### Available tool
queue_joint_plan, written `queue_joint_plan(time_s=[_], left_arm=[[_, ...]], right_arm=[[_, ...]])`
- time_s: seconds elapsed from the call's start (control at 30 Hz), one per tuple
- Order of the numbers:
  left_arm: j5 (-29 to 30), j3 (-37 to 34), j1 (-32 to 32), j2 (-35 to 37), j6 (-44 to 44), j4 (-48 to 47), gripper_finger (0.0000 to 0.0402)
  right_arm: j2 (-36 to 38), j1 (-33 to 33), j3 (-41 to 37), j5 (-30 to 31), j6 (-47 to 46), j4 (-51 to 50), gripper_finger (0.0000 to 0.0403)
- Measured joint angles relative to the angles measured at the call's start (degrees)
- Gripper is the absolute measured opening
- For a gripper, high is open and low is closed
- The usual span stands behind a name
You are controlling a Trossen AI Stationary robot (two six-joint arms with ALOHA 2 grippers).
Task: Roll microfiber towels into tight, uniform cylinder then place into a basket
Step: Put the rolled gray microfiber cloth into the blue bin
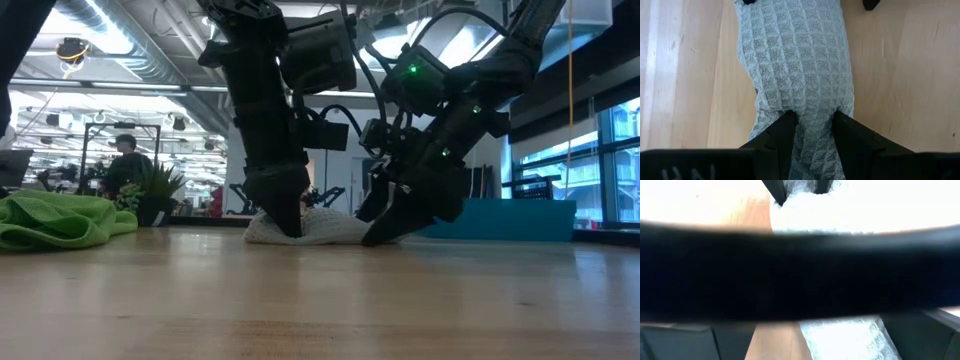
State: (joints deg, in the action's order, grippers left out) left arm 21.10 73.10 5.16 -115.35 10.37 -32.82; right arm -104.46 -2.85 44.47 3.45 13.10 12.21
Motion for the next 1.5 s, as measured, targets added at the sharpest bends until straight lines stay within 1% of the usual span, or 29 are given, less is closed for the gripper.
queue_joint_plan(time_s=[0.1,0.27,0.37,0.77,0.93,1.0,1.1,1.27,1.43,1.5], left_arm=[[0.1,0.0,0.0,0.0,0.0,0.0,0.0125],[2.8,0.1,0.1,-0.1,0.0,1.1,0.0125],[3.8,0.1,0.1,-0.1,0.0,1.4,0.0125],[4.5,-0.1,0.0,-0.3,0.0,5.3,0.0125],[4.4,-0.1,0.0,-0.3,0.0,5.6,0.0125],[4.4,-0.1,0.0,-0.3,0.0,5.7,0.0125],[4.2,-0.1,0.0,-0.3,0.0,5.9,0.0125],[4.1,0.0,0.0,-0.3,0.0,6.3,0.0125],[4.1,0.0,0.0,-0.3,0.0,6.4,0.0125],[4.2,0.0,0.0,-0.3,0.0,6.4,0.0125]], right_arm=[[1.0,0.0,0.0,0.2,-0.5,-0.9,0.0384],[2.7,0.2,-0.2,-0.1,-0.6,-3.0,0.0384],[3.7,0.2,-0.2,1.1,-0.4,-3.2,0.0384],[4.7,0.1,-0.1,2.2,1.1,-2.4,0.0384],[4.8,0.1,0.2,2.2,2.5,-2.2,0.0384],[4.5,-0.6,0.2,1.4,2.5,-1.4,0.0384],[3.2,-2.2,0.3,-1.9,2.5,-1.0,0.0384],[0.4,-4.5,0.3,-3.2,2.7,-0.6,0.0384],[-0.1,-4.8,0.3,-3.6,2.6,-0.4,0.0384],[-0.2,-4.8,0.3,-4.6,2.6,0.3,0.0384]])
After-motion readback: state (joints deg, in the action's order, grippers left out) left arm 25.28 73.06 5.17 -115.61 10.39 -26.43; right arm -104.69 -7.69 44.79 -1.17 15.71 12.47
